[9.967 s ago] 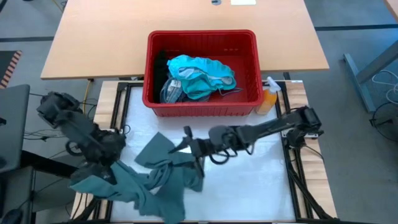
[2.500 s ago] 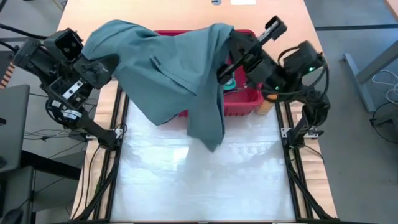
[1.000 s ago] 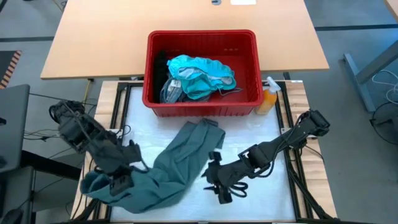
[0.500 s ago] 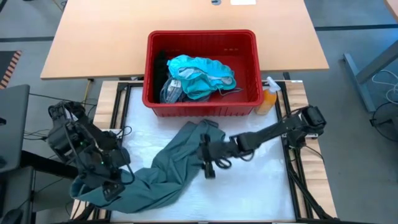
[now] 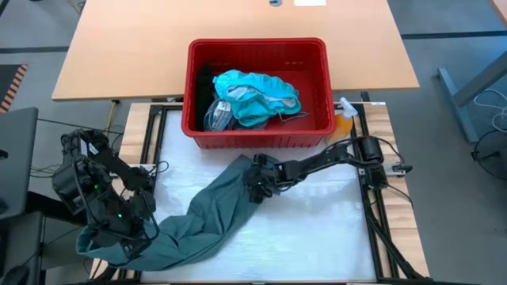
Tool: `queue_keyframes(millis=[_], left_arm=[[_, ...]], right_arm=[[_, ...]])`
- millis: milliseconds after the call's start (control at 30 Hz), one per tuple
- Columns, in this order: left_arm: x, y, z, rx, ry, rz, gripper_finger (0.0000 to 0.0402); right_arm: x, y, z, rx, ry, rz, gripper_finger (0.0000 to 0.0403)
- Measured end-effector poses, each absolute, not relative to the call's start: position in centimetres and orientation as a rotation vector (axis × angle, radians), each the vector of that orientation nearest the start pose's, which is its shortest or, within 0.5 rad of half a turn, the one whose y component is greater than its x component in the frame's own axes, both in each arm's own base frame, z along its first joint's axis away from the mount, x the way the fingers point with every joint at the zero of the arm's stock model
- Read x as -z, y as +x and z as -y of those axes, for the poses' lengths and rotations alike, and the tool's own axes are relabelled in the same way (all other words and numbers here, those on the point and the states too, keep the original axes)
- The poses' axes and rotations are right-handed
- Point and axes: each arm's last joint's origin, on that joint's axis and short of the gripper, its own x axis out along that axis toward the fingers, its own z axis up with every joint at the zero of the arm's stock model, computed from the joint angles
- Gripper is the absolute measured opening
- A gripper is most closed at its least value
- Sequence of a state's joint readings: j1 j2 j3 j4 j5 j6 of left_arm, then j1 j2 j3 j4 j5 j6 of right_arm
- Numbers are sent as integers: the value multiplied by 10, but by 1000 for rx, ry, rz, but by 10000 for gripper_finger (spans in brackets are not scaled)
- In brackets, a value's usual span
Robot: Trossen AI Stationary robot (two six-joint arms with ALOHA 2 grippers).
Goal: Fold Laundry from Bin
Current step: Fold the light blue pants
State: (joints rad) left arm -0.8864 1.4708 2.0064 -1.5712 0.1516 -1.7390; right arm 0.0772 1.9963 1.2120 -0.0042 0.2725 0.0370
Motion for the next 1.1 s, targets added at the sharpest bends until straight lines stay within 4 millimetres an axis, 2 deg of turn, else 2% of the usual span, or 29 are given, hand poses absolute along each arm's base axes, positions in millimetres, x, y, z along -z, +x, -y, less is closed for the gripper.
queue_keyframes(millis=[67,133,200,300,400,533,700,767,900,1100], left_arm=[[-460,138,175,-171,-1056,-1435,25],[-460,138,175,-174,-1050,-1417,25],[-460,139,174,-183,-1042,-1385,25],[-460,140,174,-185,-1015,-1335,25],[-460,141,173,-181,-983,-1292,25],[-460,143,172,-167,-919,-1230,25],[-460,145,169,-174,-832,-1116,25],[-460,146,169,-171,-799,-1088,25],[-460,148,167,-165,-761,-1065,25],[-460,147,168,-145,-774,-1109,25]], right_arm=[[-139,415,-16,244,-12,-782,203],[-127,411,-11,237,103,-869,189],[-125,404,-9,198,209,-961,176],[-124,386,-25,176,273,-1146,157],[-138,361,-52,216,324,-1304,139],[-167,325,-85,331,459,-1435,115],[-221,284,-115,423,619,-1393,97],[-237,268,-120,484,626,-1327,94],[-270,255,-116,484,615,-1101,94],[-263,255,-107,346,435,-1260,140]])
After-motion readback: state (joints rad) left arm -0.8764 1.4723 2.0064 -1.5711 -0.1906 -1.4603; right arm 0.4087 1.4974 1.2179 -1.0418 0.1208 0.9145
